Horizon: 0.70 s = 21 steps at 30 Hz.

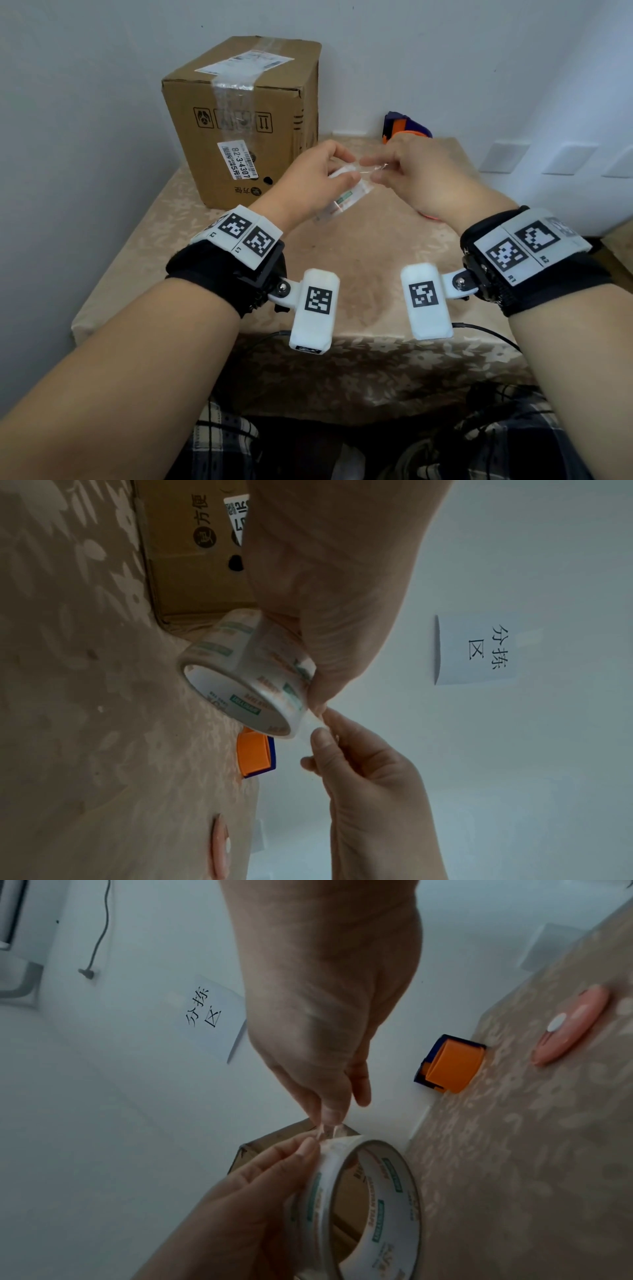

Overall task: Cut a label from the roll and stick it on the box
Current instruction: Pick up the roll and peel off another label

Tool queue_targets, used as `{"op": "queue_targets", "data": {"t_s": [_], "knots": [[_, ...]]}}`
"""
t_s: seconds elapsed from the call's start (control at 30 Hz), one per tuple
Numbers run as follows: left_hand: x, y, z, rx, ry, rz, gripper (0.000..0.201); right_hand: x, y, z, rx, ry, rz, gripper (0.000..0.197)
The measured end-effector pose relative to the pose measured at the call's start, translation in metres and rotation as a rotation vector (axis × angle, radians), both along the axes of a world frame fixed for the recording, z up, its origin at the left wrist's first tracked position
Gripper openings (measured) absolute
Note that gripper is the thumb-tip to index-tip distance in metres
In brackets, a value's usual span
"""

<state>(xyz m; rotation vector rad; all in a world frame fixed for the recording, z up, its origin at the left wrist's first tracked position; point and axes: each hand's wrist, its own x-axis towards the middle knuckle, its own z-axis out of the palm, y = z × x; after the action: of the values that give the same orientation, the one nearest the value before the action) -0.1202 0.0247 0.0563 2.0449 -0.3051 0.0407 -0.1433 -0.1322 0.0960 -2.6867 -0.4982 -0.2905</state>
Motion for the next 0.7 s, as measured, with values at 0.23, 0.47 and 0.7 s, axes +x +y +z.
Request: {"op": "queue_targets", "data": {"t_s": [0.23,0.47,0.7], "knots": [[-0.002,0.000,0.006,0.030,-0.008,-0.038,0.027,0.006,-0.001,-0.006,-0.058,-0.072,-0.025,0.027],[0.000,0.008,0.004,-0.024,-0.037,-0.104,0.023,0.010,-0.001,-0.014,0.250,0.068,-0.011,0.020],[-0.001,0.006,0.005,0.025,-0.096,-0.098,0.033,0.012,-0.005,-0.014,0.411,0.082,-0.070,0.021]]}}
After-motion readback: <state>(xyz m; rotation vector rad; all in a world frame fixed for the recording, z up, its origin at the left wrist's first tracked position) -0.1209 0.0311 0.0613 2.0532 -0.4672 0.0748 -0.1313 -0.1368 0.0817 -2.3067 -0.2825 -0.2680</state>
